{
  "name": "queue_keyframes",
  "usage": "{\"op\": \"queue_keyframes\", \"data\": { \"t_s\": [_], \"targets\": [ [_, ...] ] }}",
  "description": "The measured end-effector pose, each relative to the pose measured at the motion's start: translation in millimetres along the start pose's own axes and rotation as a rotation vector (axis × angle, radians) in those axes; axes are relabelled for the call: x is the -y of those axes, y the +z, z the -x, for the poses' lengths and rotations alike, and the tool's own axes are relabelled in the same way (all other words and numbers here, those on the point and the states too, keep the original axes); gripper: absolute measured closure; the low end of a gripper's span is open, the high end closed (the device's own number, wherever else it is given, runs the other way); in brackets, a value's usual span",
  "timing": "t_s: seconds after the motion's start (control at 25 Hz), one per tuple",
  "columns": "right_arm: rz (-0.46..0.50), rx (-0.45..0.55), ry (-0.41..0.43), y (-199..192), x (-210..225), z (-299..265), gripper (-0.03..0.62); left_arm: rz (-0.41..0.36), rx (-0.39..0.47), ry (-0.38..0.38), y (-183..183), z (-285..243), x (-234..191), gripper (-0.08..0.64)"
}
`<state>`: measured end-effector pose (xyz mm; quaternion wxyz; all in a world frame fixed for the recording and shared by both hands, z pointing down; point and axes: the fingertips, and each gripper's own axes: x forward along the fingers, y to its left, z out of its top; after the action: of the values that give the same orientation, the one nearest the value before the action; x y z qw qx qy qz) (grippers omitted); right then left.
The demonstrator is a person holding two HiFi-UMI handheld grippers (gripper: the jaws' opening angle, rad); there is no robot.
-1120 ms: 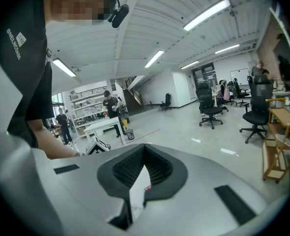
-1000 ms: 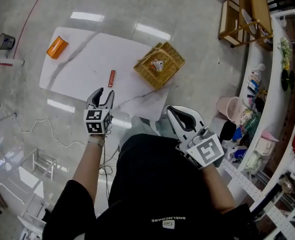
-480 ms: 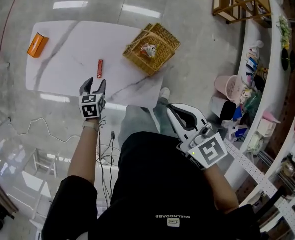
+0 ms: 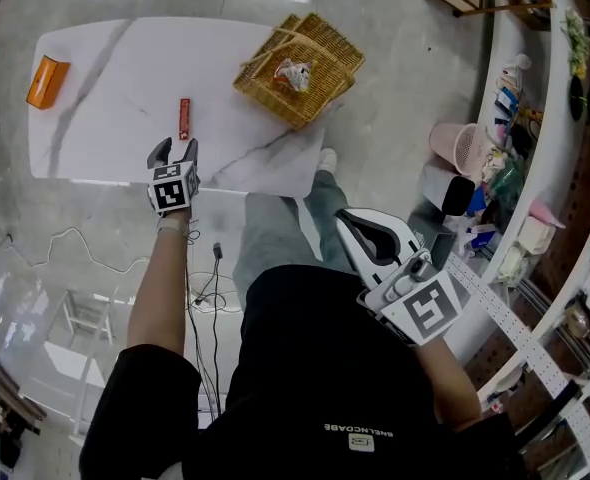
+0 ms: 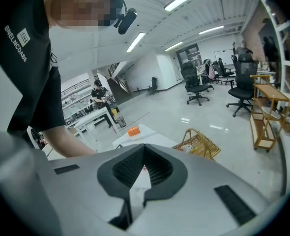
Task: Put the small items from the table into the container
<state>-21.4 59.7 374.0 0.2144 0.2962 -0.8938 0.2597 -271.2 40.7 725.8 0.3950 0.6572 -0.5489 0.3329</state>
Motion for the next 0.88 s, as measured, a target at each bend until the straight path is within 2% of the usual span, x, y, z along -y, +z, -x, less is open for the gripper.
{"op": "queue_keyframes", "data": {
  "t_s": [0.36, 0.88],
  "targets": [
    [-0.036, -0.049, -0.008, -25.4, 3.5, -12.2, 0.592, -0.004, -0.076, 0.025, -29.3, -46.2, -14.6, 0.340],
    [-0.083, -0.091, -0.016, -52.4, 11.5, -22.5, 0.592, -0.031, -0.146, 0.046, -59.2, -86.1, -27.8, 0.341]
  ]
}}
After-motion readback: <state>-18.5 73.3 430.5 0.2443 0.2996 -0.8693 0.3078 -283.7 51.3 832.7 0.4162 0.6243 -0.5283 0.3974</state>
